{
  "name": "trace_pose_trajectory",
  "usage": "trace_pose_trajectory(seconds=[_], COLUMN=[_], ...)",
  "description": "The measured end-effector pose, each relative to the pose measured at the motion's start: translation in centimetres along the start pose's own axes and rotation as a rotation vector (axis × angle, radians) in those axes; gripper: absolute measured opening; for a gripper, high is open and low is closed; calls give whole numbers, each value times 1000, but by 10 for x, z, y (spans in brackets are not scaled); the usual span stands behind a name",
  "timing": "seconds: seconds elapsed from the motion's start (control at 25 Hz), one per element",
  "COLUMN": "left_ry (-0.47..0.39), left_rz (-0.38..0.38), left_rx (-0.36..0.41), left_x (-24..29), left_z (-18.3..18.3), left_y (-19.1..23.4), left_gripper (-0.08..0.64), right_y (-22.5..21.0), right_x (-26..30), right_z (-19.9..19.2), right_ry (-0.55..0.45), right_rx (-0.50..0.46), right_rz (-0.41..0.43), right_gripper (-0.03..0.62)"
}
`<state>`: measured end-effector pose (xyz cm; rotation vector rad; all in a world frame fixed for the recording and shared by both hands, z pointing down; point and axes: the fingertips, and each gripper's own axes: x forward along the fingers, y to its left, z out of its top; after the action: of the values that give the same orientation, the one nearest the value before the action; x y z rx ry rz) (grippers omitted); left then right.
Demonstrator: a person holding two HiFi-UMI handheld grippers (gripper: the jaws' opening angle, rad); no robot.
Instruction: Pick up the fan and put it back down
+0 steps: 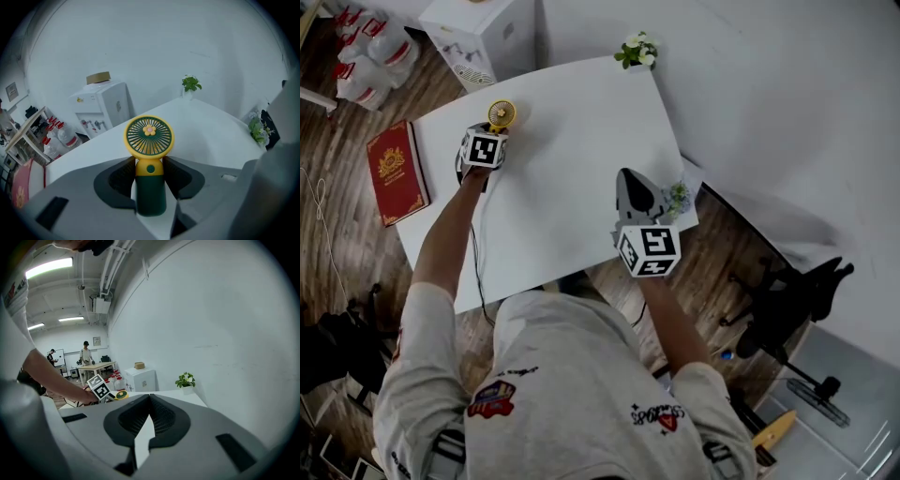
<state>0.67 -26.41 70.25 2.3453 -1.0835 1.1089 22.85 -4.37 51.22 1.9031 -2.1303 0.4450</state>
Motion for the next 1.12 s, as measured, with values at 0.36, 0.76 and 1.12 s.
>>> trace_pose_trajectory(seconds=[0.36, 0.76, 1.12], left_ry=[36, 49, 23], left_rz=[-44, -36, -8], left_rx=[88, 107, 93], left_x=[28, 32, -10], left_z=[5, -3, -13], left_y=[-24, -32, -26], left_gripper=[176, 179, 227], right_y=[-10, -16, -5], right_x=[4, 0, 0], right_z=[-7, -8, 8], right_ry=[17, 14, -24], right_rx=[3, 5, 0], right_rz=[-17, -27, 19], right_gripper=[-9, -9, -9])
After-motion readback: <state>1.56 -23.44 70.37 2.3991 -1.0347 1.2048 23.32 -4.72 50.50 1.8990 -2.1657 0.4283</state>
